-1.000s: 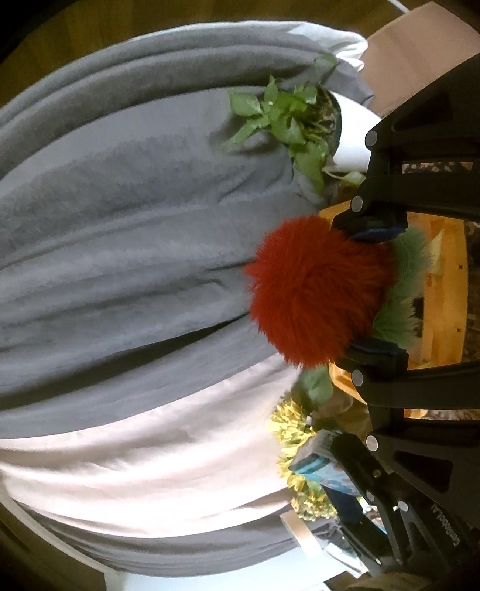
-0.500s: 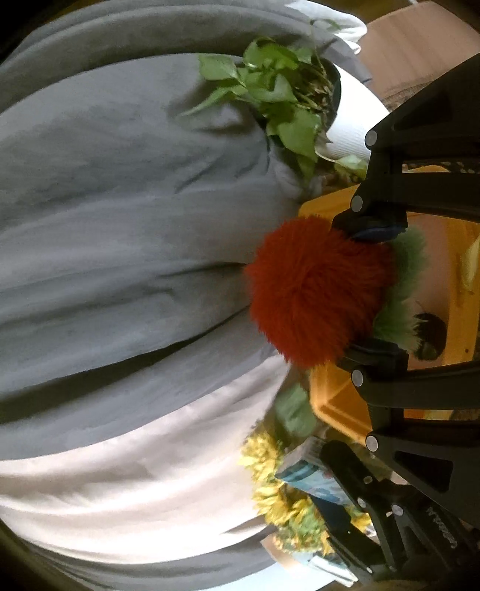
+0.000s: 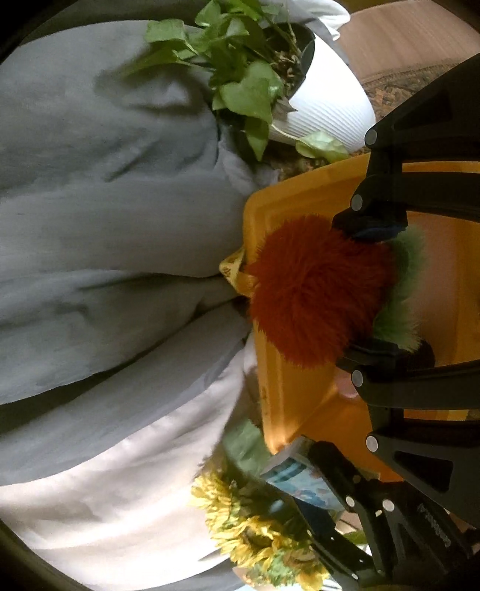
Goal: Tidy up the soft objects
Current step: 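Open both tools to drop the card pack and fluffy toy into the crate, then withdraw both tools from the crate toward the toys on the rug, then grasp the yellow-blue strap with the left tool while the right tool grasps the black plush mouse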
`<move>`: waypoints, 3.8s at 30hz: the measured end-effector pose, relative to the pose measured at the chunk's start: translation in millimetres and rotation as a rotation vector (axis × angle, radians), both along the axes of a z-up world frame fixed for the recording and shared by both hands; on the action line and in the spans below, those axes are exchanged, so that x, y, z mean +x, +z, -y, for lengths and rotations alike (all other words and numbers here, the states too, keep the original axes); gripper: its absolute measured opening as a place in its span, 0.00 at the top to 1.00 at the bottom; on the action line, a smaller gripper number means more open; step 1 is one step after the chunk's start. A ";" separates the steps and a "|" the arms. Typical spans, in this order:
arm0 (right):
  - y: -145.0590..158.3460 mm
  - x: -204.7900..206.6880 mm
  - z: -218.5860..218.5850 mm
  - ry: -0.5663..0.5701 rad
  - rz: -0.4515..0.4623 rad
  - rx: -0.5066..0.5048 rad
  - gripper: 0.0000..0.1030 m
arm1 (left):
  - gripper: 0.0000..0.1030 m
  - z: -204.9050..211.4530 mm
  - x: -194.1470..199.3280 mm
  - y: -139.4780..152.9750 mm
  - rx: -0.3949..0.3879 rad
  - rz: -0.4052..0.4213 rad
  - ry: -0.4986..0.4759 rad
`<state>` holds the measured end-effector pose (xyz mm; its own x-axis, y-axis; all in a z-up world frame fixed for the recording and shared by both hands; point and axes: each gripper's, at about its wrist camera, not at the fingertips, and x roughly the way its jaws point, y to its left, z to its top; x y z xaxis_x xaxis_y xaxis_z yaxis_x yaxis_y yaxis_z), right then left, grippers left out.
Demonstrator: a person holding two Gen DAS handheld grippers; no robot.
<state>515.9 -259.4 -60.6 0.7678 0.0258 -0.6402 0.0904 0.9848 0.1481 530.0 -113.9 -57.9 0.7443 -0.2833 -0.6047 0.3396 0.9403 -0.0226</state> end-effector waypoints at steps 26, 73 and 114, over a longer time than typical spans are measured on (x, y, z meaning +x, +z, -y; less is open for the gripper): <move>-1.8 -0.5 4.8 -0.026 -0.049 0.028 0.39 | 0.29 -5.3 -13.2 2.8 0.003 -0.014 0.042; 66.6 -199.8 -39.7 -0.072 0.209 -0.062 0.26 | 0.19 -64.2 -223.5 51.9 0.015 0.190 0.193; -61.5 -242.9 -67.7 0.079 -0.094 -0.048 0.26 | 0.19 -74.6 -285.9 -78.8 0.039 -0.090 0.095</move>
